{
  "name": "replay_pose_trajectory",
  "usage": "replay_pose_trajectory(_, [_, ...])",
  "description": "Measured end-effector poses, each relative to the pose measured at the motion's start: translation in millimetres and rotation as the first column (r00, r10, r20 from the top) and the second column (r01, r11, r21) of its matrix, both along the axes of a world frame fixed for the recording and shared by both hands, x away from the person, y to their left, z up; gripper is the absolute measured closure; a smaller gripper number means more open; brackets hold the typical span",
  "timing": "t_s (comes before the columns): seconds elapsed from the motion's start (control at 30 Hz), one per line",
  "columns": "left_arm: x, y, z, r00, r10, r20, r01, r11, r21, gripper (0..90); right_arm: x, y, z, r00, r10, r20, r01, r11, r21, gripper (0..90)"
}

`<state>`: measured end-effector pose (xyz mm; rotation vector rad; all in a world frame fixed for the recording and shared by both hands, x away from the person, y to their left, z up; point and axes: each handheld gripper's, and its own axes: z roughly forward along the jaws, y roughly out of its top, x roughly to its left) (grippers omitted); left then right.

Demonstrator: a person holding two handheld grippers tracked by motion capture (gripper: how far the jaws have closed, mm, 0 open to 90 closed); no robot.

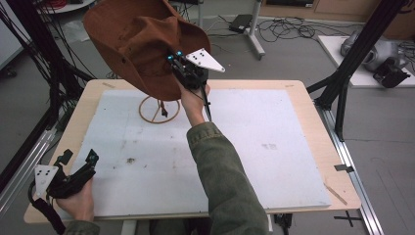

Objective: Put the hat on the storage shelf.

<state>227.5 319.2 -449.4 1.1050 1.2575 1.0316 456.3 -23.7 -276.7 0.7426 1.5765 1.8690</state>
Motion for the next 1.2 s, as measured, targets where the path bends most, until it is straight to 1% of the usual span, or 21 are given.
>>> replay_pose_trajectory(0.03, [-0.7,1.1,0.1,1.0000,0.000,-0.002,0.000,1.0000,0.000,18.9,1.1,0.3,-1.6,1.0000,-0.005,-0.006,0.005,1.000,-0.008,87.8])
replay_pose_trajectory(0.13, [-1.5,2.7,0.2,1.0000,0.008,0.003,-0.008,0.9999,-0.008,19.0,2.9,2.8,-5.9,0.9997,0.002,-0.026,-0.002,1.000,-0.029,87.6])
replay_pose_trajectory(0.23, [-1.3,2.9,0.1,1.0000,0.008,0.003,-0.008,0.9999,-0.011,19.2,3.5,5.9,-9.1,0.9992,0.012,-0.037,-0.013,0.999,-0.037,87.3])
replay_pose_trajectory(0.47, [-1.8,2.4,0.9,1.0000,-0.005,0.006,0.005,0.9999,-0.010,19.9,7.8,10.6,-18.3,0.9975,-0.009,-0.070,0.004,0.997,-0.074,87.0])
replay_pose_trajectory(0.57, [-1.8,2.9,0.9,1.0000,-0.005,0.002,0.005,0.9999,-0.011,20.0,9.9,10.6,-21.9,0.9937,-0.012,-0.111,0.006,0.998,-0.062,86.8])
replay_pose_trajectory(0.67, [-2.0,3.6,0.9,1.0000,0.000,0.002,0.000,0.9999,-0.011,19.7,11.3,9.7,-23.1,0.9903,-0.016,-0.138,0.006,0.997,-0.073,86.6])
replay_pose_trajectory(0.8, [-1.6,4.8,0.4,1.0000,0.001,-0.002,-0.001,0.9999,-0.014,19.6,10.6,10.5,-22.7,0.9898,-0.011,-0.142,-0.003,0.996,-0.094,86.1])
replay_pose_trajectory(0.97, [-1.6,4.1,0.6,1.0000,0.002,0.000,-0.002,0.9999,-0.013,19.6,10.6,10.8,-22.0,0.9911,-0.012,-0.133,0.000,0.996,-0.088,84.6])
replay_pose_trajectory(1.03, [-1.7,4.1,0.6,1.0000,-0.001,-0.002,0.001,1.0000,-0.008,19.6,10.9,9.8,-21.9,0.9906,-0.011,-0.136,0.000,0.997,-0.082,81.7])
replay_pose_trajectory(1.1, [-1.5,4.0,0.7,1.0000,-0.002,0.000,0.002,1.0000,-0.007,19.7,10.4,8.3,-20.8,0.9902,-0.017,-0.139,0.008,0.998,-0.068,73.9])
replay_pose_trajectory(1.13, [-1.2,4.0,0.7,1.0000,-0.003,0.000,0.003,1.0000,-0.006,19.6,10.0,7.3,-19.9,0.9896,-0.014,-0.143,0.006,0.998,-0.057,67.5])
replay_pose_trajectory(1.2, [-0.8,4.7,0.7,1.0000,0.000,0.002,0.000,1.0000,-0.005,19.6,9.1,6.0,-18.2,0.9871,-0.032,-0.157,0.025,0.998,-0.049,56.4])
